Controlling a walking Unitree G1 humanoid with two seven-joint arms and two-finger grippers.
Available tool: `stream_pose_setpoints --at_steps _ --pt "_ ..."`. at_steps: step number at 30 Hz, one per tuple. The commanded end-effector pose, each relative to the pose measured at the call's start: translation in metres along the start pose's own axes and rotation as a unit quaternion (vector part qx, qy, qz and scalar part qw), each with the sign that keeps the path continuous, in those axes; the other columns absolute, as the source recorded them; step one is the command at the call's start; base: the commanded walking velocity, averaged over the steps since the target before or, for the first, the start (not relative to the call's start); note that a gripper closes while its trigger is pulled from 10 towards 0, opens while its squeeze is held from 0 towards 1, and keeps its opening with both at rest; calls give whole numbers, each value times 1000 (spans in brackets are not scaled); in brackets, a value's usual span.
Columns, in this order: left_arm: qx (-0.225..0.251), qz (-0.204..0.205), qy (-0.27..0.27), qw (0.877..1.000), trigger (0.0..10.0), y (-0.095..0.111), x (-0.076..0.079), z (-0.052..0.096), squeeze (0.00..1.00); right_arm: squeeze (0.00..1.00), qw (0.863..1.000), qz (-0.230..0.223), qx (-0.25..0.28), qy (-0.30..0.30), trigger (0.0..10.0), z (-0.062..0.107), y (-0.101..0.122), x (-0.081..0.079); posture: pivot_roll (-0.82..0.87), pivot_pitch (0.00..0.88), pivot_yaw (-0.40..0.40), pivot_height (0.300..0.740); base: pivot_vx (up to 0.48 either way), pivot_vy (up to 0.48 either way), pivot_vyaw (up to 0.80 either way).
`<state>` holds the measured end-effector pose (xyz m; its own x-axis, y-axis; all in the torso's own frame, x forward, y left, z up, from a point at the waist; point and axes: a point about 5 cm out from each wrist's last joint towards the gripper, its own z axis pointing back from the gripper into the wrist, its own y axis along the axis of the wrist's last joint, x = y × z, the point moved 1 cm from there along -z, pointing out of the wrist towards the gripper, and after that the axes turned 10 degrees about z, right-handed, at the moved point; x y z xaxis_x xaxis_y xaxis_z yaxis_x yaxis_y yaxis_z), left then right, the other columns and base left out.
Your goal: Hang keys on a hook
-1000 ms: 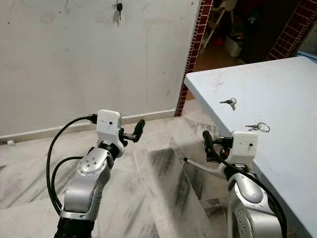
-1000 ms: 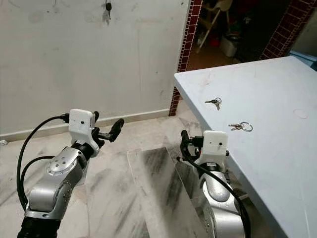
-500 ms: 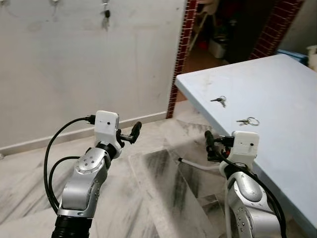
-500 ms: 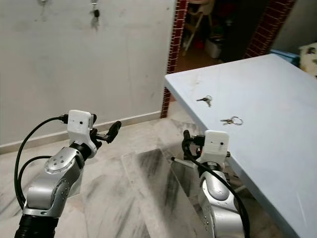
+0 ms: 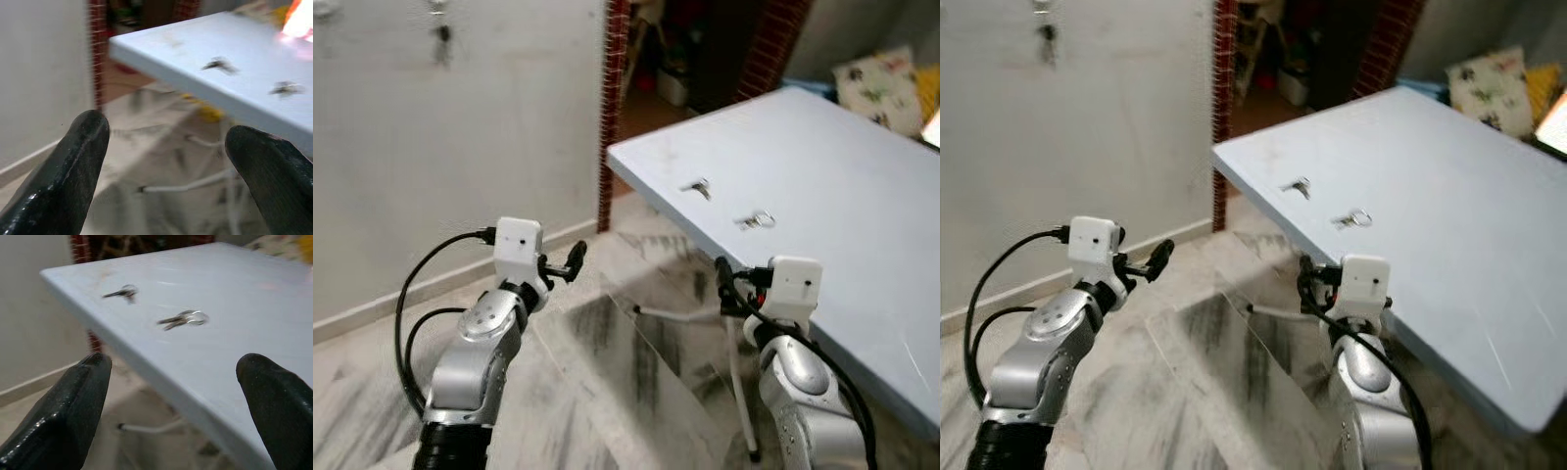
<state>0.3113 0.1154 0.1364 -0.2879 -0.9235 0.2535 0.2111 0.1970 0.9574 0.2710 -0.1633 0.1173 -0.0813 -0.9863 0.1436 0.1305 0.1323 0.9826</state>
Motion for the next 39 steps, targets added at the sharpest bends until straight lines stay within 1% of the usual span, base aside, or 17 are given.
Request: stream_pose_setpoints --at_steps 1,8,12,14,18,21,23,27,28,30,39 --pt "4 -7 16 1000 10000 6 -9 2 0 0 1000 -4 8 1 10000 0 5 -3 99 44 -41 740 0 0 -769" --pt "3 -5 12 1000 10000 5 -8 2 0 0 1000 -6 6 2 10000 1 4 -4 99 43 -40 740 0 0 -773" --pt "3 -4 7 1000 10000 6 -6 2 0 0 1000 -10 14 7 10000 0 7 -5 99 42 -40 740 0 0 -780" --pt "4 1 9 1000 10000 7 -6 2 0 0 1000 -10 19 9 10000 0 9 -5 98 42 -41 740 0 0 0" --pt "6 2 22 1000 10000 8 -11 2 0 0 1000 -10 20 11 10000 0 9 -6 98 41 -41 740 0 0 0" --pt "3 4 39 999 10000 6 -17 4 0 0 1000 -10 20 12 10000 0 9 -6 98 42 -43 740 0 0 0" --pt "2 5 42 999 10000 6 -18 4 0 0 1000 -11 20 13 10000 0 9 -6 98 41 -43 740 0 0 0" --pt "-1 5 44 999 10000 5 -18 5 0 0 1000 -11 20 15 10000 0 9 -7 99 35 -44 740 0 376 0" --pt "-5 13 46 999 10000 3 -18 5 0 0 1000 -11 21 16 10000 0 9 -8 99 35 -44 740 0 450 0" --pt "-5 17 45 999 10000 3 -18 5 0 0 1000 -11 20 17 10000 0 9 -8 100 33 -43 740 0 454 0" --pt "-6 11 45 999 10000 4 -18 5 0 0 1000 -11 20 16 10000 0 8 -8 103 32 -41 740 0 470 0"
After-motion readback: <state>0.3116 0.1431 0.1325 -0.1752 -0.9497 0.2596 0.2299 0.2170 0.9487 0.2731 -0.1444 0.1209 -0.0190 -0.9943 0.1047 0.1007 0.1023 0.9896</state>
